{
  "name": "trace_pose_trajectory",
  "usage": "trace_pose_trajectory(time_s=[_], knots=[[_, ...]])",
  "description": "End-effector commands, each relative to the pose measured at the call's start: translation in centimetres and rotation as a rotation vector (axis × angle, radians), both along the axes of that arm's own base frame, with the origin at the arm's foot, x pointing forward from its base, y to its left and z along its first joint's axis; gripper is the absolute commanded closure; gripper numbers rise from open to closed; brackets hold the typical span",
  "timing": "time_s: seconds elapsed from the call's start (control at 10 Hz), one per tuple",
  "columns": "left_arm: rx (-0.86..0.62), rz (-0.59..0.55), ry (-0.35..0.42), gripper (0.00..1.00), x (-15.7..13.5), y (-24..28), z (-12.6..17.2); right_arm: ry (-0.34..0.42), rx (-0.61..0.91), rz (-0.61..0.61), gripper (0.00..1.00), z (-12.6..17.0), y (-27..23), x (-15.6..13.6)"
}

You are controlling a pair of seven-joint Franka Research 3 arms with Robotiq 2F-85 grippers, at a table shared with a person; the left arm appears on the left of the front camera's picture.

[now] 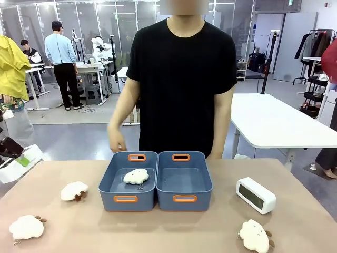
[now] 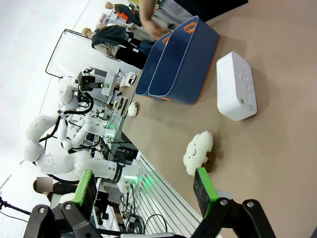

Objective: Sort the digital clocks into the basket.
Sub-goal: Pick up the Digital clock from the table and place it into the empty Plastic storage basket.

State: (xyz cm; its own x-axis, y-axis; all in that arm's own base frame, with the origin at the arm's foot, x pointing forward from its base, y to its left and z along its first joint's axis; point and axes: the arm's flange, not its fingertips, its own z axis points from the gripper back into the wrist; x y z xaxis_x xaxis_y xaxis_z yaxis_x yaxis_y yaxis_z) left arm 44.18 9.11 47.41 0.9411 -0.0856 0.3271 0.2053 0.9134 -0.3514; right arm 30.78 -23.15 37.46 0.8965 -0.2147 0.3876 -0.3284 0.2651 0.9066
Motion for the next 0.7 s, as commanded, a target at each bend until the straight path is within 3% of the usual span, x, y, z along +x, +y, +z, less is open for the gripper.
trace_pose_trajectory(time_s=[0.0, 0.2, 0.3, 0.4, 0.5, 0.6], knots=[[0.019, 0.019, 0.018, 0.81, 0.9, 0.0, -0.7, -0.010, 0.008, 0.000, 0.00, 0.1, 0.0, -0.1], [0.019, 0.019, 0.018, 0.81, 0.9, 0.0, -0.7, -0.010, 0.008, 0.000, 0.00, 0.1, 0.0, -0.1], [0.002, 0.002, 0.016, 0.22, 0.3, 0.0, -0.8, -0.010, 0.008, 0.000, 0.00, 0.1, 0.0, -0.1], [-0.127, 0.056, -0.011, 0.22, -3.6, 7.7, 1.3, -0.010, 0.008, 0.000, 0.00, 0.1, 0.0, -0.1], [-0.205, 0.080, 0.013, 0.22, -8.2, 13.2, 2.0, -0.010, 0.008, 0.000, 0.00, 0.1, 0.0, -0.1], [-0.277, 0.069, -0.020, 0.22, -10.2, 15.7, 1.5, -0.010, 0.008, 0.000, 0.00, 0.1, 0.0, -0.1]])
